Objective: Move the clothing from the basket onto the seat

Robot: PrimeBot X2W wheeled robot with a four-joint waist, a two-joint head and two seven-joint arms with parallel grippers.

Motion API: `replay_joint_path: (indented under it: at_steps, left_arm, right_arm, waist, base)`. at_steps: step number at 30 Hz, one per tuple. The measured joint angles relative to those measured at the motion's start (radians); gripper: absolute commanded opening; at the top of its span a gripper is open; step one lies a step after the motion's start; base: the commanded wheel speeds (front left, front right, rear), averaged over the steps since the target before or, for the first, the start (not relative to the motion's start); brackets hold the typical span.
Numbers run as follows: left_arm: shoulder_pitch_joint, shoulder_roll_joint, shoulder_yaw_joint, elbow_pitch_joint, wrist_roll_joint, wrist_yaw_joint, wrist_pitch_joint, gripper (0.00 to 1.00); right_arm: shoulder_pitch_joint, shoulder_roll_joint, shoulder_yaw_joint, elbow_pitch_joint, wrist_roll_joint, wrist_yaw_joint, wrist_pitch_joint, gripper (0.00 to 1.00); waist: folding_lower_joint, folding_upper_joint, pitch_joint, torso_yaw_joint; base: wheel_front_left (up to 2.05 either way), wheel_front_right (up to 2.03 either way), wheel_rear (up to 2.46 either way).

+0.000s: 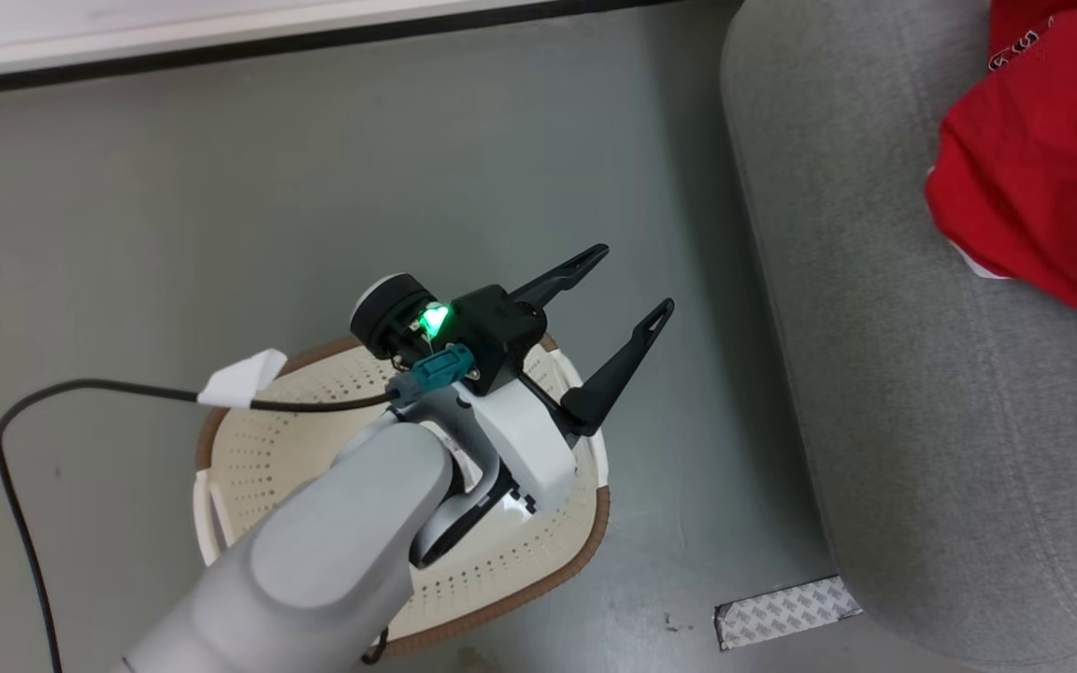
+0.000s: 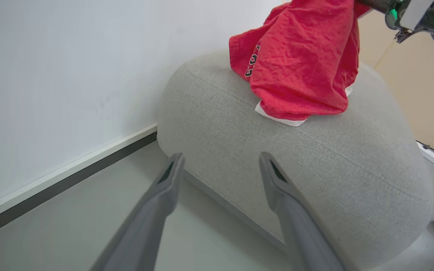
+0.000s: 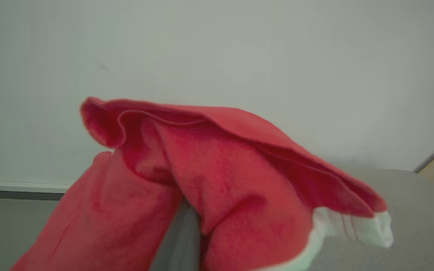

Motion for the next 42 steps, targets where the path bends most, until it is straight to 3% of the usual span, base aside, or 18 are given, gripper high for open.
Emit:
replay_joint_path:
  at_steps: [9,17,18,19,20,21,35,42]
  left_arm:
    - [-0.001,-0.001,-0.003,0.011,-0.002,0.002,-0.009,1.0]
    - [-0.001,0.0,-0.004,0.029,-0.01,0.002,-0.019,1.0]
    - [-0.001,0.0,-0.005,0.032,-0.011,0.002,-0.022,1.0]
    - [0.001,0.001,-0.005,0.035,-0.012,0.002,-0.026,1.0]
    - [0.003,0.001,-0.005,0.039,-0.014,0.002,-0.026,1.0]
    - [0.006,0.001,-0.005,0.042,-0.015,0.002,-0.028,1.0]
    - [0.127,0.002,0.011,0.093,-0.076,0.02,-0.071,1.0]
    - [0.193,0.004,0.037,0.094,-0.109,0.039,-0.09,1.0]
  right_arm:
    - [-0.013,0.0,0.141,0.196,0.102,0.0,0.053,0.0]
    - [-0.031,-0.003,0.281,0.252,0.205,0.0,0.228,0.0]
    - [-0.039,-0.005,0.293,0.259,0.215,0.0,0.238,0.11]
    - [-0.047,-0.007,0.307,0.264,0.223,0.0,0.254,0.32]
    - [-0.051,-0.008,0.321,0.267,0.231,0.0,0.267,0.79]
    - [-0.051,-0.008,0.335,0.27,0.236,0.0,0.277,1.0]
    - [-0.002,-0.057,0.487,0.277,0.368,0.0,0.458,1.0]
    - [0.011,-0.15,0.526,0.182,0.387,0.0,0.387,1.0]
  waist:
    - [-0.0001,0.0,0.022,0.012]
    - [-0.0002,0.0,-0.006,-0.004]
    - [-0.0002,0.0,-0.011,-0.007]
    - [-0.0002,0.0,-0.018,-0.009]
    - [-0.0002,0.0,-0.026,-0.012]
    - [-0.0002,0.0,-0.034,-0.014]
    - [-0.0004,0.0,-0.221,-0.066]
    - [-0.0006,0.0,-0.335,-0.104]
  base:
    - [0.0,0.0,0.0]
    - [0.0,0.0,0.0]
    - [0.0,0.0,0.0]
    - [0.0,0.0,0.0]
    - [0.0,0.0,0.0]
    - [0.0,0.0,0.0]
    - [0.0,0.0,0.0]
    - [0.0,0.0,0.0]
